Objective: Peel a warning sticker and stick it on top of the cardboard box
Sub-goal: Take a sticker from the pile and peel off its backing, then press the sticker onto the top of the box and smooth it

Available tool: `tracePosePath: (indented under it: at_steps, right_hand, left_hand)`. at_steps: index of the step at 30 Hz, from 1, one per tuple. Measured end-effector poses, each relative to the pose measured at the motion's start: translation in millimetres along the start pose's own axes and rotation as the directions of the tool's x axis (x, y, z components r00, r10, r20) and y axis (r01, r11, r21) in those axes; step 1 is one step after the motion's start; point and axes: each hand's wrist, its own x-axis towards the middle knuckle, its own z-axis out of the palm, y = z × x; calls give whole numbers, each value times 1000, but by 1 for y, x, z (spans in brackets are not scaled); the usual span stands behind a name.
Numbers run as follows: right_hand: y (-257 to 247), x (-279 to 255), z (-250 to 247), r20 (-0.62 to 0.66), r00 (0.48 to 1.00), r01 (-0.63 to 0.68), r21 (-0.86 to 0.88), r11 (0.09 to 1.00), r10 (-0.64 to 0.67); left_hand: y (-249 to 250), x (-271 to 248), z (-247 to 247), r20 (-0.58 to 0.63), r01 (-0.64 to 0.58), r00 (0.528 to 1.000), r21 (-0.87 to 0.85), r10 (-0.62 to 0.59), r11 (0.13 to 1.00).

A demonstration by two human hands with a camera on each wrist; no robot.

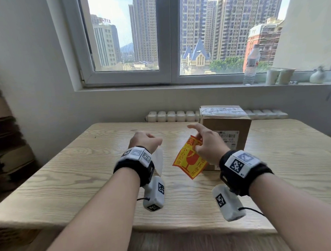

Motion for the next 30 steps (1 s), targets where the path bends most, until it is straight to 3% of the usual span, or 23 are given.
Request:
tracePosePath:
  at_steps: [2,4,8,12,18,22,30]
  right_hand:
    - [-2,0,-4,-15,1000,10,-5,1000,-10]
    - [-4,0,-8,-27,999,17,-20,1000,-18]
    - [-7,-2,-17,-59,997,46,-40,998,-49]
    - [-9,-5,-21,-65,996,59,-31,998,-61]
    - [-14,-15,-27,-91,995,48,7,999,-47]
    - [-18,-17,-40,-111,994,-4,-2,1000,4]
    - [-15,-17,-76,-259,955,-71,268,961,143]
  left_hand:
    - [13,-6,2,208,-64,975,-82,80,995]
    - [22,-12,3,406,-117,905,-58,131,991]
    - [30,-19,5,506,-221,845,40,171,974]
    - [31,-23,7,477,-270,853,53,214,961]
    - [33,-26,1,428,-214,882,-11,198,977]
    - [38,-24,-5,374,-169,902,-157,218,973]
    - [72,-35,-12,305,-140,908,-424,286,895]
